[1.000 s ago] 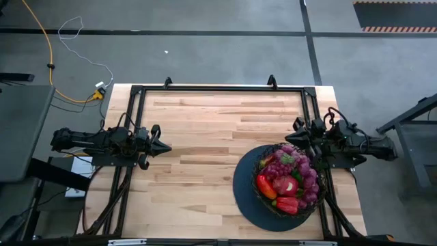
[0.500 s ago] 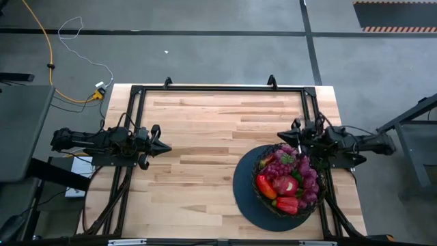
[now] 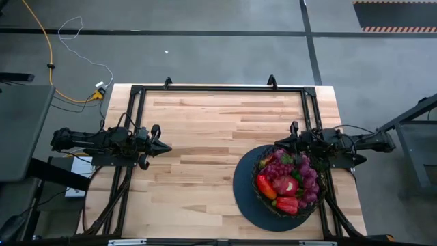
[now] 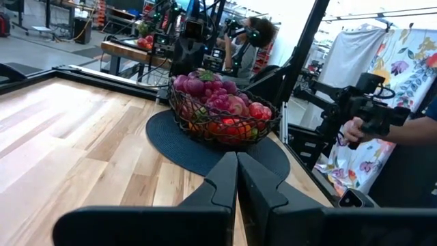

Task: Build produce basket
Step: Return to Home Position

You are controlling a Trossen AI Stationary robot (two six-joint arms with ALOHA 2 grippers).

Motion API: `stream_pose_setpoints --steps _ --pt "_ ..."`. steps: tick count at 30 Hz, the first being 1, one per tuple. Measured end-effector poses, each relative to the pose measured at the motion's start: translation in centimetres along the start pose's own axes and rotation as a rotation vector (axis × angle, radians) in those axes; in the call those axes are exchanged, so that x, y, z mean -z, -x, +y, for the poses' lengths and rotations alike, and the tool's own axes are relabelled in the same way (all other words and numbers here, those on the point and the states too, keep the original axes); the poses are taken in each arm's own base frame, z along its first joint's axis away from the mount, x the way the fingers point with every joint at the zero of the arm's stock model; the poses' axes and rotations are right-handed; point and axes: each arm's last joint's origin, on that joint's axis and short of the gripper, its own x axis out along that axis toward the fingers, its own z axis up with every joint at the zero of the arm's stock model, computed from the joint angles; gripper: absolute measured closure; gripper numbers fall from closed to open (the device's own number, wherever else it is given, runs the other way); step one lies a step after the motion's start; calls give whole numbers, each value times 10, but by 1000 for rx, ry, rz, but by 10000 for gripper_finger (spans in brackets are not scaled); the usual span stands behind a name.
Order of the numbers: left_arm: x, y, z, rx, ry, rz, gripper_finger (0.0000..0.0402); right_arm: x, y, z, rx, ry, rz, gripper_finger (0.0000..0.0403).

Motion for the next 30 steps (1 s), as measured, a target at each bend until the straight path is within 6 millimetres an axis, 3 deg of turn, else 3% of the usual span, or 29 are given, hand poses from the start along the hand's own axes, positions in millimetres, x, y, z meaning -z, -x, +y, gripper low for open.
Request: stream_pose_setpoints --steps 17,30 --pt "0 0 0 0 0 0 401 0 0 0 0 -295 1 403" --pt "0 0 0 0 0 0 401 0 0 0 1 -299 2 403"
